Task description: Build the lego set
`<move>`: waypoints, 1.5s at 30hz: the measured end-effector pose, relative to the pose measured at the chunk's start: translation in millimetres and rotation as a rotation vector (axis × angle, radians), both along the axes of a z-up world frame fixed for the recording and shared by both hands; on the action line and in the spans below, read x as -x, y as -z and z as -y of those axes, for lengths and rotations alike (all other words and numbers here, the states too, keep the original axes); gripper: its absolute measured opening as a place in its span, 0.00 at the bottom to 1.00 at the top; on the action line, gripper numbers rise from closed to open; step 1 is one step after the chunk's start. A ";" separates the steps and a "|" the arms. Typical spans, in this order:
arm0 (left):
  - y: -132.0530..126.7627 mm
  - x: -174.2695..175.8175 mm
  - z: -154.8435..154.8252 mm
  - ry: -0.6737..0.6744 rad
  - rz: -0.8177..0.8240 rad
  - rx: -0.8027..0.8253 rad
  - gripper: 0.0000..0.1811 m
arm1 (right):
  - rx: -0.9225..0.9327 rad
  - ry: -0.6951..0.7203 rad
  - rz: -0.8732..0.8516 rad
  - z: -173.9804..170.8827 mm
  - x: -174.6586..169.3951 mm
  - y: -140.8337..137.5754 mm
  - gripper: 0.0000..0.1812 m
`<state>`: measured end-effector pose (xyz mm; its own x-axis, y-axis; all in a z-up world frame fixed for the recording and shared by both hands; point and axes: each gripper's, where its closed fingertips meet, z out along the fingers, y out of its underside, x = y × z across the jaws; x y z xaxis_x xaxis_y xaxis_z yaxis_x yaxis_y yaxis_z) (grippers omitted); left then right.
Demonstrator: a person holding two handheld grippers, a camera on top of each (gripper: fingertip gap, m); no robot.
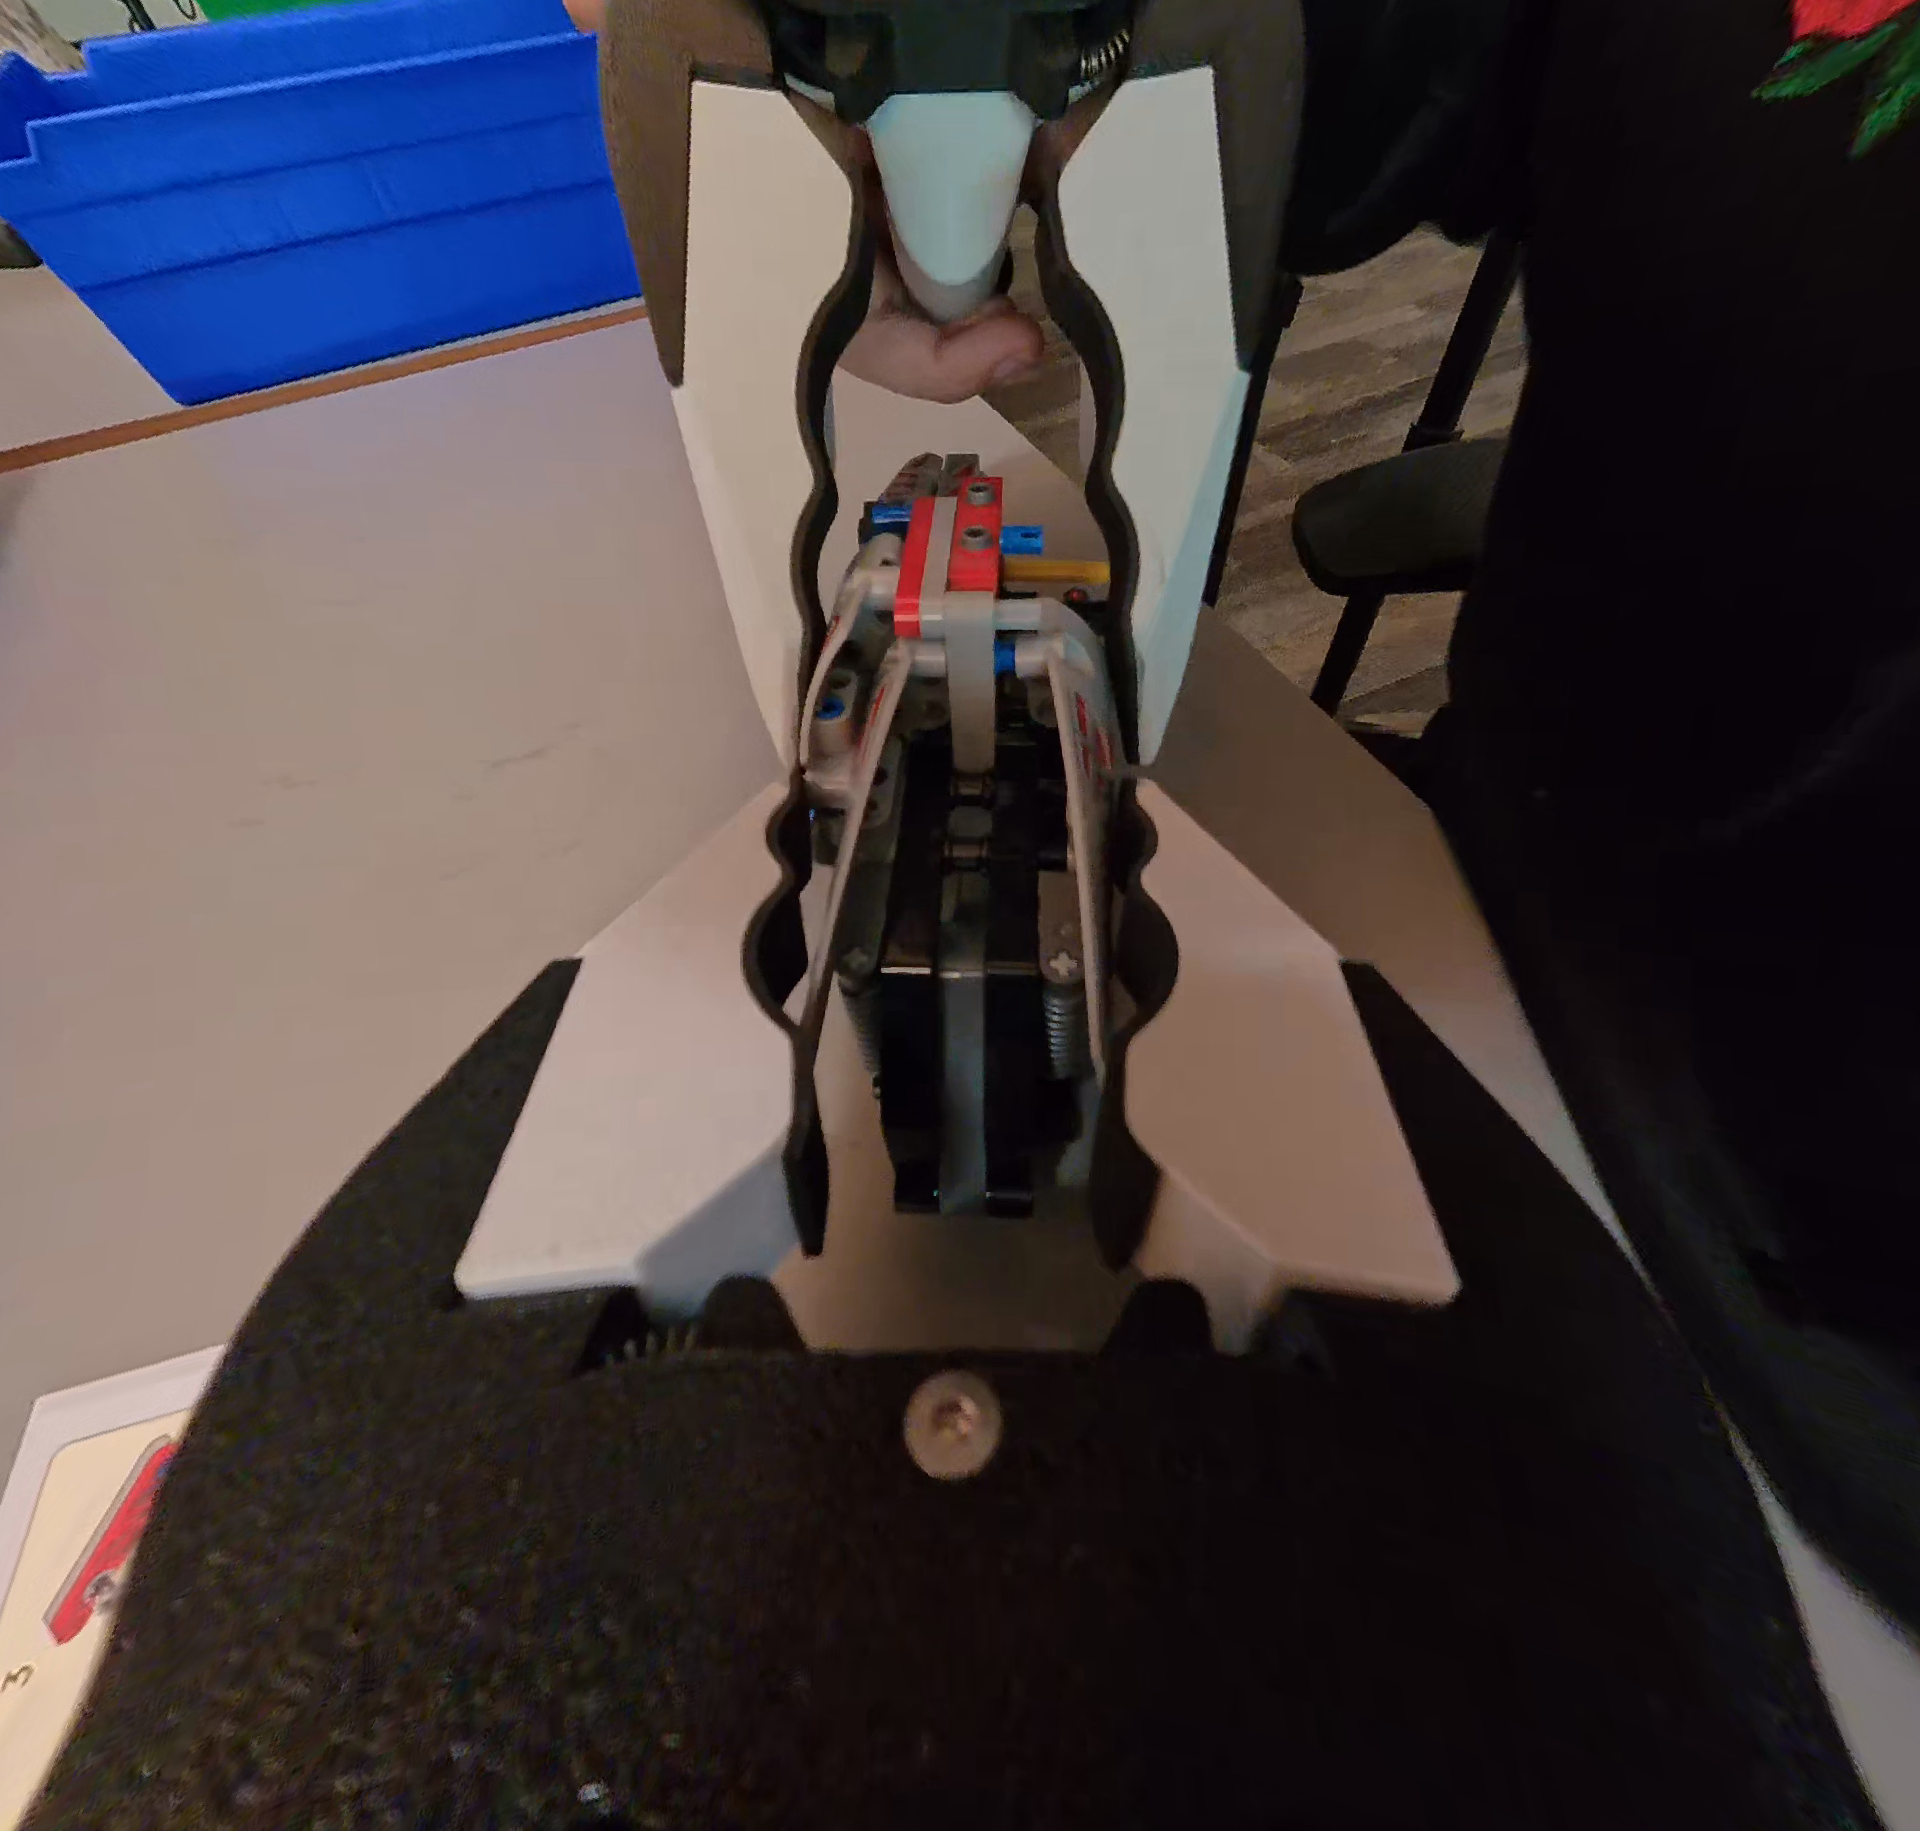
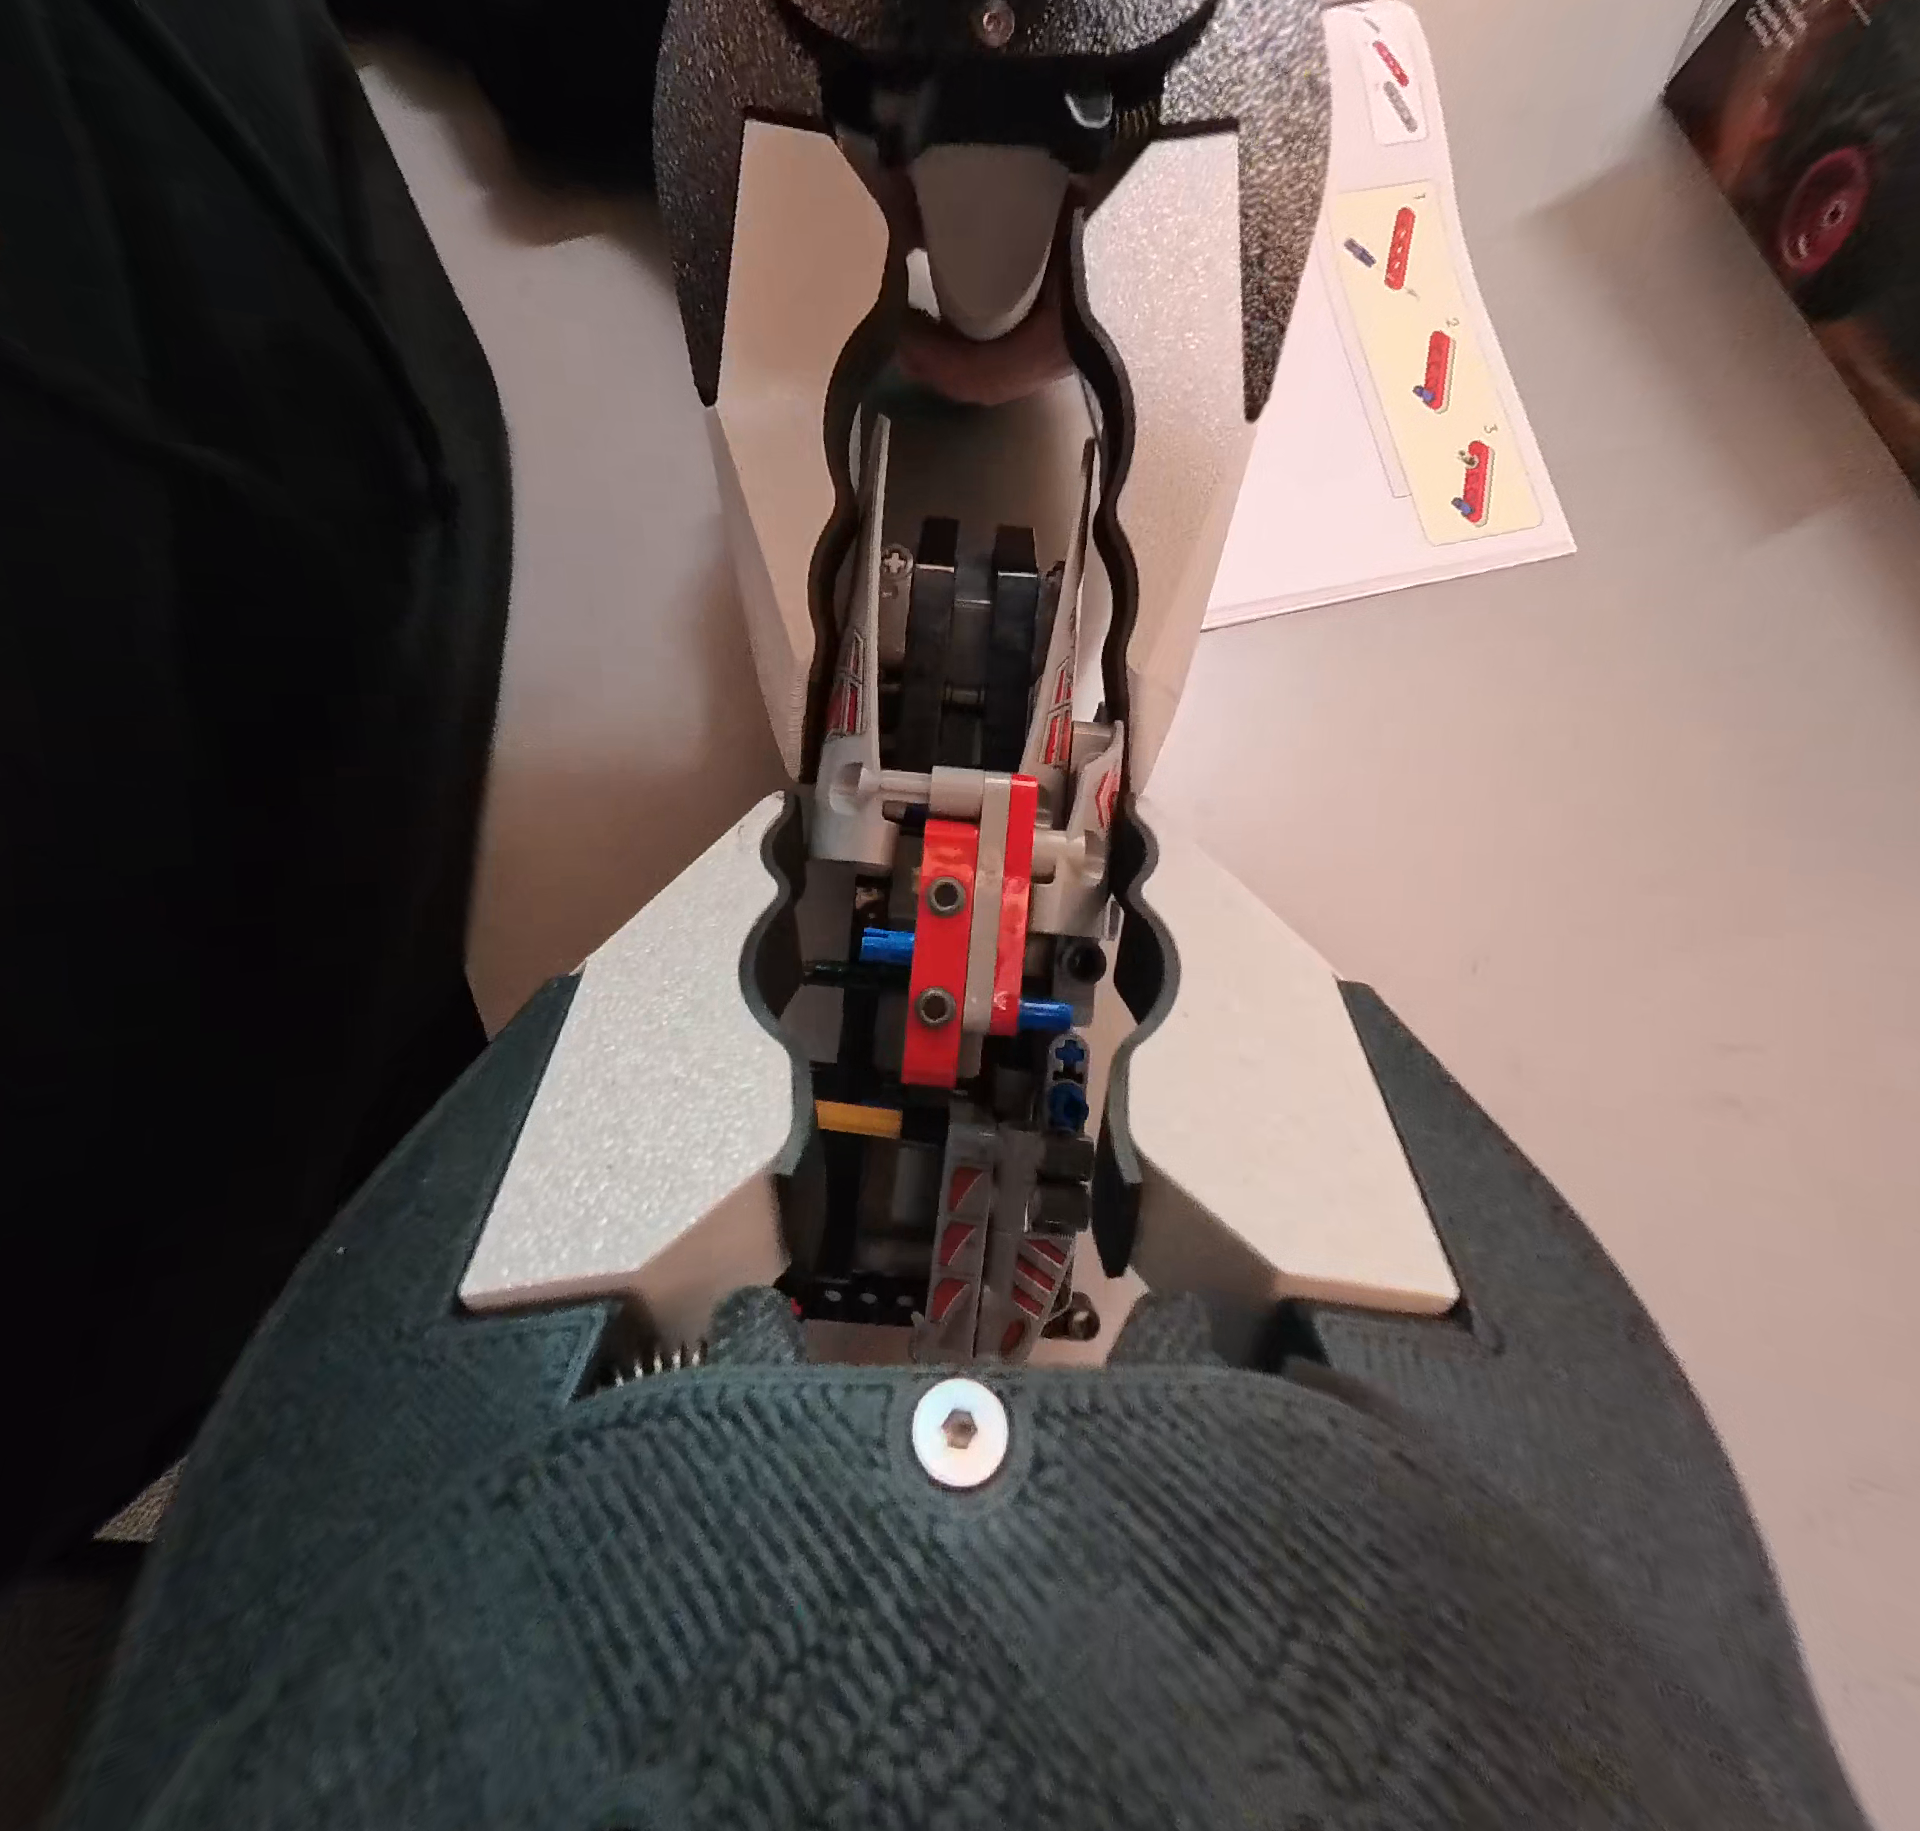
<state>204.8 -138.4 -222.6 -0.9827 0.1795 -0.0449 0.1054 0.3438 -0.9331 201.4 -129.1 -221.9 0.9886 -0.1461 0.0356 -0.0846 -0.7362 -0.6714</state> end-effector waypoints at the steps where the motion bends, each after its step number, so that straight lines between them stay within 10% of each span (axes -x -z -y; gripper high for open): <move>1: -0.6 0.1 -0.2 -0.002 0.000 0.004 0.31 | -0.008 0.000 0.003 -0.2 -0.2 -0.4 0.32; 45: 2.8 -4.3 -1.4 -0.042 0.024 -0.023 0.32 | -0.130 0.034 0.026 -6.4 -5.4 -1.9 0.31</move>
<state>209.2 -136.9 -225.4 -0.9881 0.1397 -0.0649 0.1129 0.3701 -0.9221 206.9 -122.6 -220.1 0.9820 -0.1846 0.0398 -0.0894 -0.6401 -0.7631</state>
